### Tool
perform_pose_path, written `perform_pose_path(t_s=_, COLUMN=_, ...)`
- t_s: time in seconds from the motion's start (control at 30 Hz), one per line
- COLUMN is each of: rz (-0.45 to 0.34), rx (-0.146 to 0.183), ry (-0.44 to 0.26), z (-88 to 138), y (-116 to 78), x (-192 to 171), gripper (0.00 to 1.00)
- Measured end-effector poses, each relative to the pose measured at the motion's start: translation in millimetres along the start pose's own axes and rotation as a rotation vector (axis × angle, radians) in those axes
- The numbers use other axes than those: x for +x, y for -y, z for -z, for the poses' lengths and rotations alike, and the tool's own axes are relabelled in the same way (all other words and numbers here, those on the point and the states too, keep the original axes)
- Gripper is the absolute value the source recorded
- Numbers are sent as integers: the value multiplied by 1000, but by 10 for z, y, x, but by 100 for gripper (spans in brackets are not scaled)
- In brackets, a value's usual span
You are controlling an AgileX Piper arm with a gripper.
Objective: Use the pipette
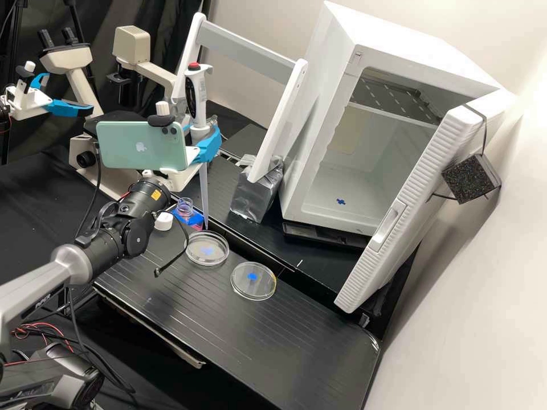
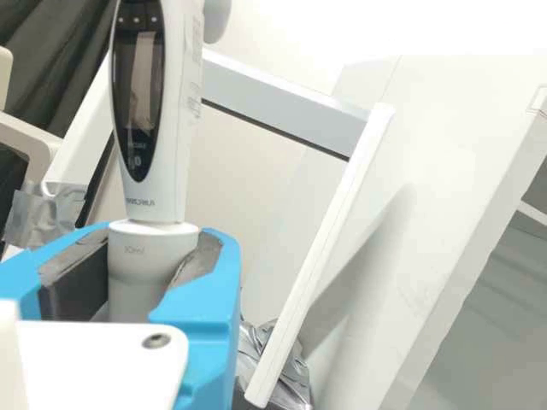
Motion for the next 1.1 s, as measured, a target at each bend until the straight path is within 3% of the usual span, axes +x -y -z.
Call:
perform_pose_path(t_s=0.13, rz=0, rx=-15, ry=0, z=0, y=0, x=0, gripper=0)
perform_pose_path(t_s=0.3, rz=13, rx=-5, ry=7, z=-24, y=21, x=20, gripper=0)
perform_pose_path(t_s=0.47, rz=38, rx=64, ry=18, z=-88, y=-41, x=126, gripper=0)
perform_pose_path(t_s=0.53, rz=33, rx=114, ry=24, z=-113, y=-112, x=183, gripper=0)
perform_pose_path(t_s=0.67, rz=5, rx=171, ry=16, z=-116, y=-295, x=339, gripper=0)
perform_pose_path(t_s=0.87, rz=-44, rx=167, ry=-38, z=11, y=-570, x=574, gripper=0)
perform_pose_path(t_s=1.03, rz=-46, rx=170, ry=-98, z=292, y=-764, x=820, gripper=0)
perform_pose_path(t_s=1.1, rz=-35, rx=154, ry=-114, z=400, y=-808, x=926, gripper=0)
